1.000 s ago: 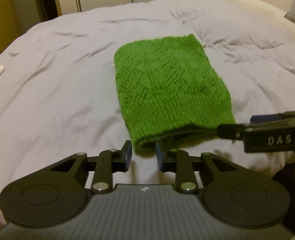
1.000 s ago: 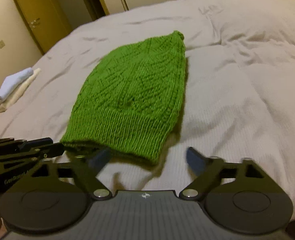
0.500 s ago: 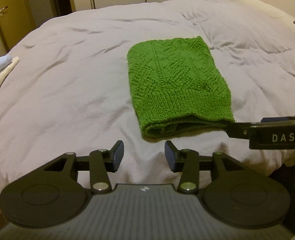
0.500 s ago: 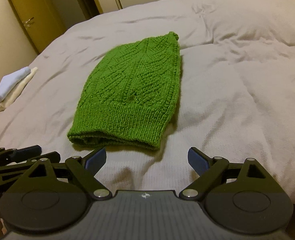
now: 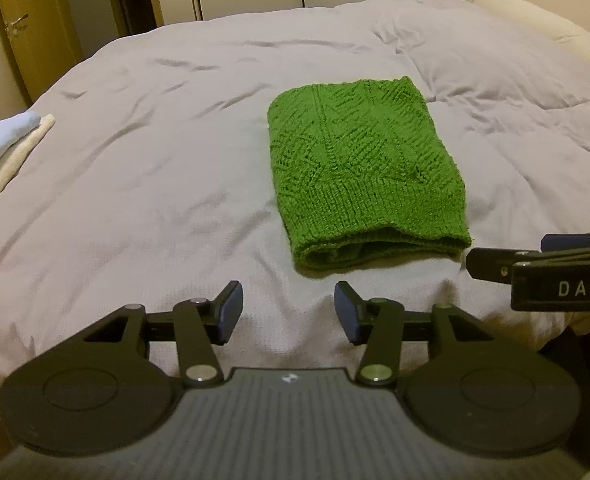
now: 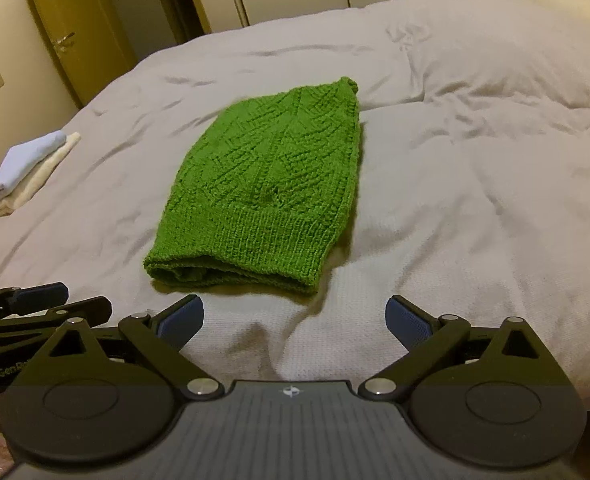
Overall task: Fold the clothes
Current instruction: 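Open both grippers and pull back from the folded green vest, then grasp the vest end with the left gripper while the right gripper grasps beside it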
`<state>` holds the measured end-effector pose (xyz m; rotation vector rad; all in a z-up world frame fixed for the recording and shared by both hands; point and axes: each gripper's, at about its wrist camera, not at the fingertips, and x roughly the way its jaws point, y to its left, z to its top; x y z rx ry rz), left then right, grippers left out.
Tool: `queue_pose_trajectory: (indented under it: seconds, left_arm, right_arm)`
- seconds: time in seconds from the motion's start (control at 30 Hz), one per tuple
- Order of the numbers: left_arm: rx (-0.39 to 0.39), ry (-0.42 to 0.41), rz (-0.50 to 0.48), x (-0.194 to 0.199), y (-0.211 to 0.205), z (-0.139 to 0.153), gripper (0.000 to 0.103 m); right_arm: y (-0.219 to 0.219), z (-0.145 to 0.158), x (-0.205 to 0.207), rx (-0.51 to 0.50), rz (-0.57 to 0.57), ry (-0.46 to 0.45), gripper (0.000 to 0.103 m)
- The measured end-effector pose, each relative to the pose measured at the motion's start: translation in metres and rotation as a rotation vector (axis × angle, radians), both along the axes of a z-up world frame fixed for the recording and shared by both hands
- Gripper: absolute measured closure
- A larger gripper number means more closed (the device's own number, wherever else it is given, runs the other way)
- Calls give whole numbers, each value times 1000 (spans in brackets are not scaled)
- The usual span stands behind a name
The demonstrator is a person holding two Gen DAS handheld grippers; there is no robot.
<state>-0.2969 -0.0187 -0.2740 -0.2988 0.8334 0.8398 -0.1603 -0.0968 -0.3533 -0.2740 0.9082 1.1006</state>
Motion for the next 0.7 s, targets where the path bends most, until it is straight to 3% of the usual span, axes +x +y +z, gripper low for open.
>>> queue_pose_trajectory:
  seconds: [0.5, 0.7]
  left_arm:
    - [-46, 20, -2, 6, 17, -14, 57]
    - [-66, -40, -36, 6, 45, -8, 64]
  right_arm:
    - [9, -15, 9, -57, -8, 19, 3]
    - [16, -15, 36, -45, -60, 24, 3]
